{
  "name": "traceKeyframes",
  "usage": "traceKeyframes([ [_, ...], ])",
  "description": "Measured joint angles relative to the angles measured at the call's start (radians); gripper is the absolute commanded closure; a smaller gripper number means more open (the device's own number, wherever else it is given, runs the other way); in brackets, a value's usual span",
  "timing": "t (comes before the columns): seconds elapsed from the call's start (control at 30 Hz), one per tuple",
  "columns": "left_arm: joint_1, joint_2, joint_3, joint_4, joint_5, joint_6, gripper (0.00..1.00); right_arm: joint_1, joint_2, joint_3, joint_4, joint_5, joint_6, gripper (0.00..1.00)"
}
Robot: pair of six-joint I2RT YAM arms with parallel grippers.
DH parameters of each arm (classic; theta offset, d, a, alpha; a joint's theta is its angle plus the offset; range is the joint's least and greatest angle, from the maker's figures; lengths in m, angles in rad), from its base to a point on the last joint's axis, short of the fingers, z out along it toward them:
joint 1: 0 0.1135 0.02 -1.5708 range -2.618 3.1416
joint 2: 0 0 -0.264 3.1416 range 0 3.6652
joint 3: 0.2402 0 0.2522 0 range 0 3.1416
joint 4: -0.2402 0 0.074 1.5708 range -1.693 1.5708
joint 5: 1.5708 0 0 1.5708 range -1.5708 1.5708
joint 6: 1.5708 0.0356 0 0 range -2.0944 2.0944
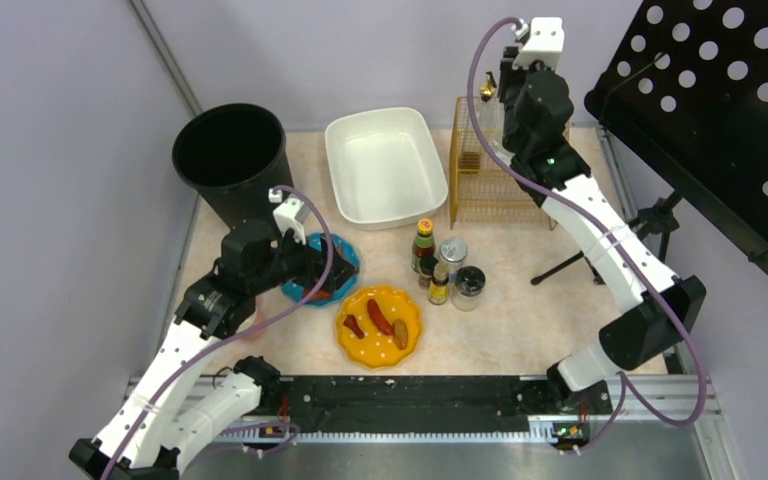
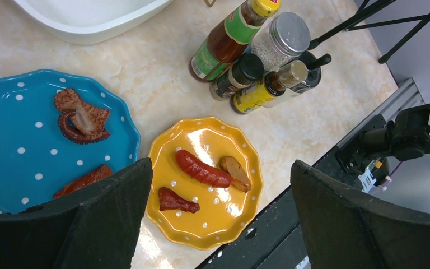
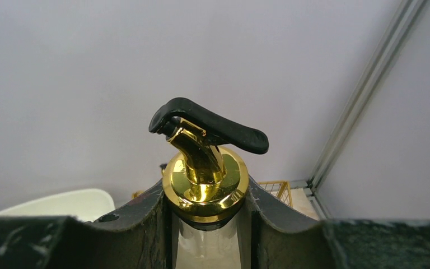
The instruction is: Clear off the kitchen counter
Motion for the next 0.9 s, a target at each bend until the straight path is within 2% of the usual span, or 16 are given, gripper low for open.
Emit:
traceKeyframes([
  [0.57,0.0,0.008,-0.008,0.003,0.006,0.0,0.03,-0.118,0.273,0.301,0.082,0.067,-0.008,1.0],
  [0.9,0.0,0.008,-0.008,0.003,0.006,0.0,0.03,-0.174,0.399,0.365,0.116,0.077,0.008,1.0],
])
